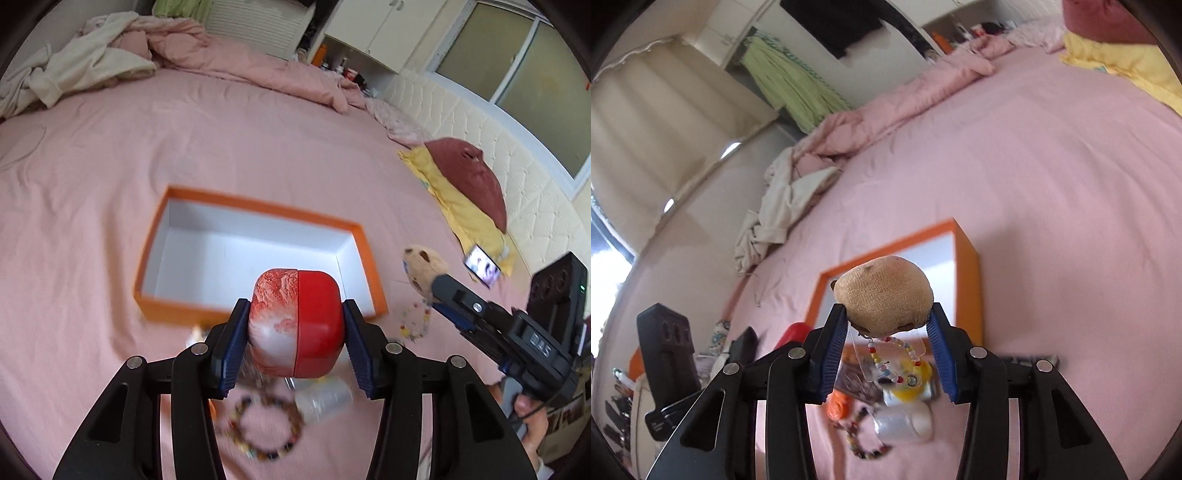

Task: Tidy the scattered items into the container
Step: 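Carry the red case over the box while the right grasps the plush bear keychain, then release the red case and plush bear keychain into the orange box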

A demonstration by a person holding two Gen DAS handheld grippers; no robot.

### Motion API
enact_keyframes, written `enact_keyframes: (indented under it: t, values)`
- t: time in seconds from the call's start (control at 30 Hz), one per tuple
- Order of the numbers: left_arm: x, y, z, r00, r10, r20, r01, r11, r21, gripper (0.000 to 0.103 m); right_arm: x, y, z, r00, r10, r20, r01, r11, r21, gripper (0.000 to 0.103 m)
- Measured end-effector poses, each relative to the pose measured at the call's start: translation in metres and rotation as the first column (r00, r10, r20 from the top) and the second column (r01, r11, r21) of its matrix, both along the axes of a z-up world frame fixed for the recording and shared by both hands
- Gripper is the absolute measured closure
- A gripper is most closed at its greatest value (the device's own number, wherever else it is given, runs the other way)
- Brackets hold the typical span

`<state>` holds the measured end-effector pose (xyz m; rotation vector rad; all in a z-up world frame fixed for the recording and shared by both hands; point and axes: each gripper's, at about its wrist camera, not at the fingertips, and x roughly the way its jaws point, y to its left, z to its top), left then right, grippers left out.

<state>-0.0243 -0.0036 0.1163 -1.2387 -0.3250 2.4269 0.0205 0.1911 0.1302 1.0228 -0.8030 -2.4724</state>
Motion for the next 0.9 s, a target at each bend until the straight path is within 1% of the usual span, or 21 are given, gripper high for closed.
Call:
enact_keyframes:
  t: [0.07,0.13,0.2,0.27,0.37,0.43,0.5,0.57,0.63,0.7,0.9]
  values:
    - [-0.022,-0.001,0.001,1.000,0.022,-0.009,-0.022,1.000,-0.010,0.053,-0.017,-0.007,0.007,1.000,0.014,-0.014,-0.014,0.999,0.031,0.060]
    - [-0.040,-0.003,-0.005,0.999,0.048,-0.004,-0.048,0.999,-0.025,0.053,-0.034,-0.015,0.008,0.999,0.031,-0.009,-0.031,0.998,0.061,0.060]
    - [-0.052,-0.006,-0.016,0.997,0.070,0.026,-0.069,0.997,-0.024,0.053,-0.045,-0.021,0.001,0.999,0.043,0.009,-0.043,0.996,0.078,0.060]
    - [-0.059,-0.013,-0.029,0.994,0.089,0.068,-0.088,0.996,-0.008,0.053,-0.049,-0.022,-0.008,0.998,0.043,0.039,-0.046,0.997,0.068,0.060]
    - [-0.061,-0.018,-0.039,0.991,0.097,0.097,-0.098,0.995,-0.003,0.053,-0.054,-0.017,-0.022,0.995,0.032,0.097,-0.035,0.999,0.029,0.060]
    - [-0.061,-0.021,-0.039,0.990,0.107,0.089,-0.107,0.994,-0.004,0.053,-0.057,-0.011,-0.025,0.993,0.014,0.113,-0.015,1.000,0.014,0.060]
    - [-0.061,-0.023,-0.038,0.989,0.121,0.085,-0.121,0.993,-0.003,0.053,-0.058,-0.007,-0.026,0.993,0.003,0.120,-0.003,1.000,-0.003,0.058]
    - [-0.060,-0.025,-0.041,0.985,0.137,0.101,-0.137,0.991,0.001,0.051,-0.058,-0.005,-0.028,0.992,-0.009,0.127,0.011,1.000,-0.013,0.056]
    - [-0.057,-0.028,-0.043,0.983,0.144,0.112,-0.145,0.989,0.005,0.051,-0.058,-0.003,-0.029,0.991,-0.026,0.134,0.029,0.999,-0.020,0.056]
    - [-0.054,-0.028,-0.042,0.984,0.146,0.104,-0.148,0.989,0.009,0.051,-0.058,-0.002,-0.030,0.990,-0.030,0.138,0.034,0.999,-0.026,0.055]
    - [-0.050,-0.028,-0.041,0.985,0.143,0.099,-0.143,0.990,0.000,0.051,-0.054,-0.002,-0.025,0.992,-0.031,0.120,0.032,0.999,-0.010,0.055]
